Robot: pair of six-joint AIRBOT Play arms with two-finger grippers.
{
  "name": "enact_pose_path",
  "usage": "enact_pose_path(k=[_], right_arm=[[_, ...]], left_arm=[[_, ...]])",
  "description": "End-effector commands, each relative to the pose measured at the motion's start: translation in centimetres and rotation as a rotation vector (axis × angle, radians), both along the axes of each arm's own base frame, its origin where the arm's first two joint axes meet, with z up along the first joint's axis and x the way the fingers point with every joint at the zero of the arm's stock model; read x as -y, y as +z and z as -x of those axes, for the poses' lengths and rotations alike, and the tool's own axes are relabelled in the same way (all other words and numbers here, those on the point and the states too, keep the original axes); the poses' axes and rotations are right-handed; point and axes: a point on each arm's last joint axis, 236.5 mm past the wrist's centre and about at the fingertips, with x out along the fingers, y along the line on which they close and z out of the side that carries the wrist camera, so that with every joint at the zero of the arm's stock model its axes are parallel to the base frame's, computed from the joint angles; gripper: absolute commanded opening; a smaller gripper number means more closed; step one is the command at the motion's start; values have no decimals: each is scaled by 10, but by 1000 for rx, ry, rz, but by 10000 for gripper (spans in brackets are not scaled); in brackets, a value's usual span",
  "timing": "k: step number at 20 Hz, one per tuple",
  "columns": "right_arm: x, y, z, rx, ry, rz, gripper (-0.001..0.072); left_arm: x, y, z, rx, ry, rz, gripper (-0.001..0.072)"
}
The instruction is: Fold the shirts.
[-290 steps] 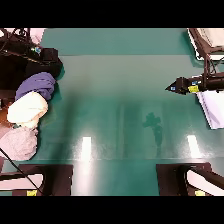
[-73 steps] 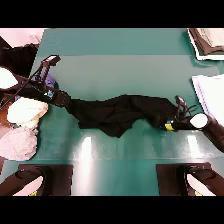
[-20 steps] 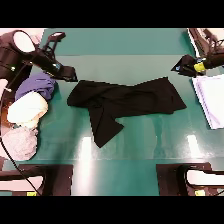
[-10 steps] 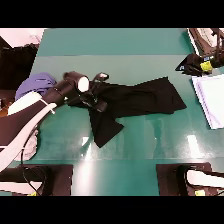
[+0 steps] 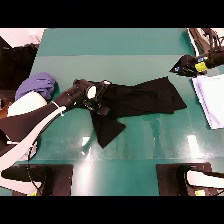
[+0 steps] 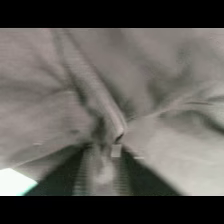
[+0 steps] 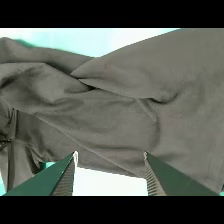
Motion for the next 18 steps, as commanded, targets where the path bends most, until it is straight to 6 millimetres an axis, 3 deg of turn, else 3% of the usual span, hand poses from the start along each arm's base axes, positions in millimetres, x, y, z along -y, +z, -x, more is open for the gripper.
enact_pose_path(k=[1,4,5,8,11,12,15,18], right_arm=[[1,-1,4,-15,6,0,481],[-1,-3,11,-33,36,5,478],[-1,-4,15,-46,53,10,437],[15,-17,35,-126,72,60,436],[33,-44,62,-203,34,61,437],[40,-56,69,-221,8,55,437],[60,-97,100,-315,-89,14,441],[54,-137,130,-411,-82,-20,441]], left_arm=[[-3,-1,1,-4,-8,-17,22],[-26,12,0,16,-22,-86,22],[-37,25,-4,51,-29,-118,21],[-60,86,-17,182,10,-87,21],[-86,159,-19,326,81,-1,21],[-98,174,-16,347,106,8,21],[-135,194,-4,340,181,-10,22],[-153,195,-3,323,225,-25,22]])
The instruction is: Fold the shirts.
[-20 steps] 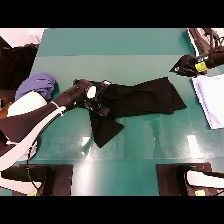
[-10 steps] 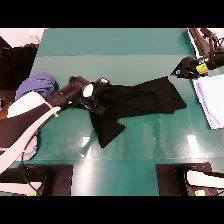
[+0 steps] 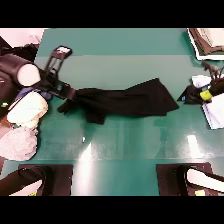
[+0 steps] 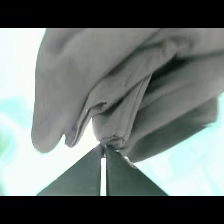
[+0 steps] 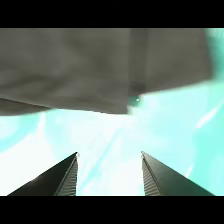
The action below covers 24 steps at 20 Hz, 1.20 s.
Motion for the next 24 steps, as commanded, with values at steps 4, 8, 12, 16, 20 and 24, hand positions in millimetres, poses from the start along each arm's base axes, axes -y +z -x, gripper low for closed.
enact_pose_path(k=[4,8,12,16,20,24], right_arm=[[-34,-71,29,-46,-11,-62,441],[-71,-83,21,13,36,-79,440],[-90,-85,8,84,81,-45,439],[-90,-84,3,102,64,-40,437],[-103,-86,6,105,112,-32,429],[-112,-103,18,27,145,-46,156]], left_arm=[[-11,9,12,-25,36,41,22],[-6,9,14,-38,31,60,22],[-7,7,18,-54,34,56,22],[-8,6,20,-66,35,51,22],[-6,6,20,-66,35,62,22],[-6,4,26,-92,33,60,22]])
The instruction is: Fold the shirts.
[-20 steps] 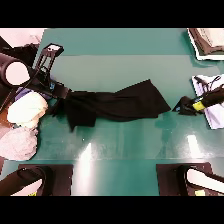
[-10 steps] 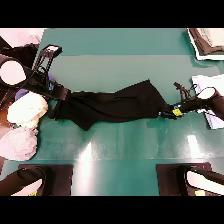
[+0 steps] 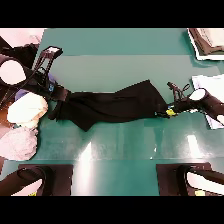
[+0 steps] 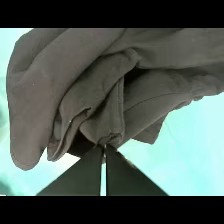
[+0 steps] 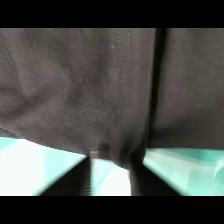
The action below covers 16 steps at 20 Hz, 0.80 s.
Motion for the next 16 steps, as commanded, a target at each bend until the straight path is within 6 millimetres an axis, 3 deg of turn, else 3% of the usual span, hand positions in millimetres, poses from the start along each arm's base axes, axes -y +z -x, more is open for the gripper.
enact_pose_path(k=[1,2,4,5,8,9,10,11,12,13,16], right_arm=[[-8,-7,10,-52,30,-10,19],[-10,1,9,-49,40,-21,19],[-13,38,-8,43,61,-30,19],[-11,64,-30,148,45,-22,18],[9,162,-127,585,-107,22,18],[13,183,-148,658,-143,25,19],[14,192,-165,685,-149,25,33],[12,191,-176,676,-136,22,251],[10,185,-184,643,-109,23,554],[10,180,-187,604,-86,19,621],[40,164,-178,465,-67,17,554]], left_arm=[[0,-2,5,-23,-1,-1,22],[0,-2,5,-24,-2,-1,22],[0,-2,5,-23,-2,-1,22],[0,-2,5,-24,-2,1,22],[2,-2,6,-26,-4,10,22],[4,-1,7,-30,-6,19,23],[7,-1,8,-35,-10,32,22],[11,-1,10,-42,-14,47,22],[14,-1,11,-48,-17,58,22],[16,-1,12,-51,-19,66,22],[17,-1,14,-60,-23,73,22]])
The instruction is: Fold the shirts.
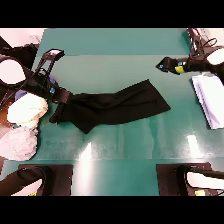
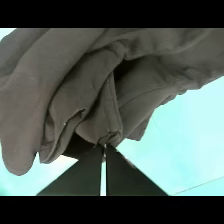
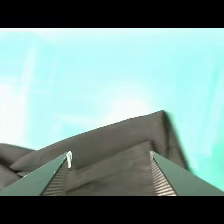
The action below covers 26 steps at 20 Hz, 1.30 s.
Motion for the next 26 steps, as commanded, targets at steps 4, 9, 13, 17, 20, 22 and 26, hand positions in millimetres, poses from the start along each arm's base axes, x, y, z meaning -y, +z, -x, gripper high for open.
enact_pose_path(k=[4,9,13,17,20,22,26], right_arm=[[78,-58,68,-441,80,-56,489],[107,-120,101,-636,37,-163,367],[101,-153,111,-643,38,-152,367],[95,-173,123,-674,53,-121,367],[76,-181,133,-694,111,-115,367],[67,-185,137,-706,130,-111,365],[63,-172,139,-687,152,-106,18]], left_arm=[[5,2,0,2,-4,24,22],[7,3,-2,12,-3,33,23],[7,3,-3,14,-3,33,23],[7,3,-3,13,-1,34,23],[8,3,-3,15,0,36,23],[8,3,-3,14,0,36,22],[12,14,-9,68,3,67,22]])
